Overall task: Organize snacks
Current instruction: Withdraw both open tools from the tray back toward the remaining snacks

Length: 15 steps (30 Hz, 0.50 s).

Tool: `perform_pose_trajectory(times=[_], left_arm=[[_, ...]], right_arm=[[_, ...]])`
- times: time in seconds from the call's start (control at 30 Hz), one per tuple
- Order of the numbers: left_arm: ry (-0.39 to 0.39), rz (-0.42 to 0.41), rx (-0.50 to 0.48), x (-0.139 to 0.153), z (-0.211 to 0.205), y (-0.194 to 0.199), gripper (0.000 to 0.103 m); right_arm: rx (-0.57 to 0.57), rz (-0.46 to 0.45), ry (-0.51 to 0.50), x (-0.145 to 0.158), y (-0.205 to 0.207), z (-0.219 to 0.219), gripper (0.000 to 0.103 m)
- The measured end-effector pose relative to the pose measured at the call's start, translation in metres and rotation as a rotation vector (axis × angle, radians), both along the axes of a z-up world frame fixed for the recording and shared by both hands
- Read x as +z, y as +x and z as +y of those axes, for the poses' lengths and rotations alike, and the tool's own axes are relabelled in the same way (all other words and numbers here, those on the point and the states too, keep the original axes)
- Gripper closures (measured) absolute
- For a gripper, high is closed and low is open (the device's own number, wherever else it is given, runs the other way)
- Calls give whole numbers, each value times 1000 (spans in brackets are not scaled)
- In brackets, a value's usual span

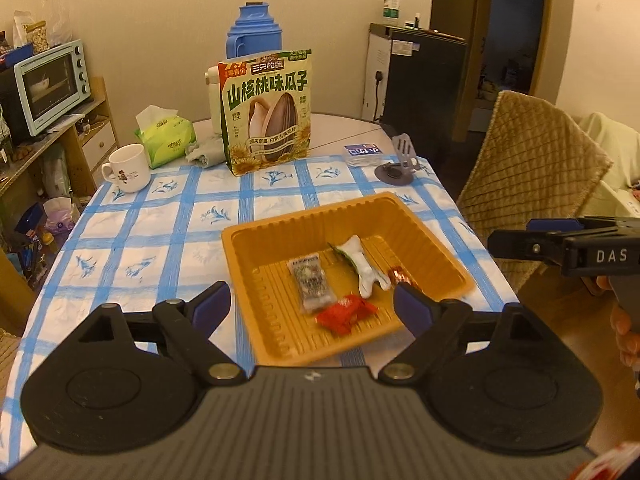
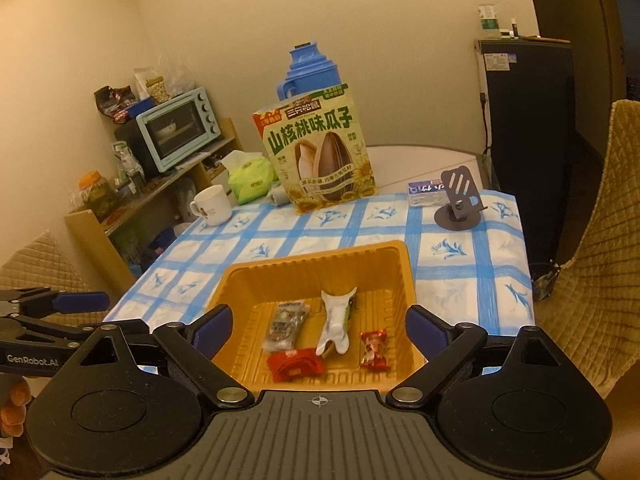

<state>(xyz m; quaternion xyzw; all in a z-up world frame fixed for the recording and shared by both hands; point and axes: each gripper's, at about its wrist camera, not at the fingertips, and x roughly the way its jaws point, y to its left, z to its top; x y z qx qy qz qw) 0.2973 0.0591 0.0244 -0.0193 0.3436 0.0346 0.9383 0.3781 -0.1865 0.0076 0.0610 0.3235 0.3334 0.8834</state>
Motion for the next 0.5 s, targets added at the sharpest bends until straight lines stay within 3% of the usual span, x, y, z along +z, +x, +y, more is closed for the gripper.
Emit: perform_pose_trajectory(times=[0.5], left_arm=[[-21, 0, -15, 13, 4, -137, 14]], right_arm=[[-11, 24, -19, 3, -124, -13, 10]])
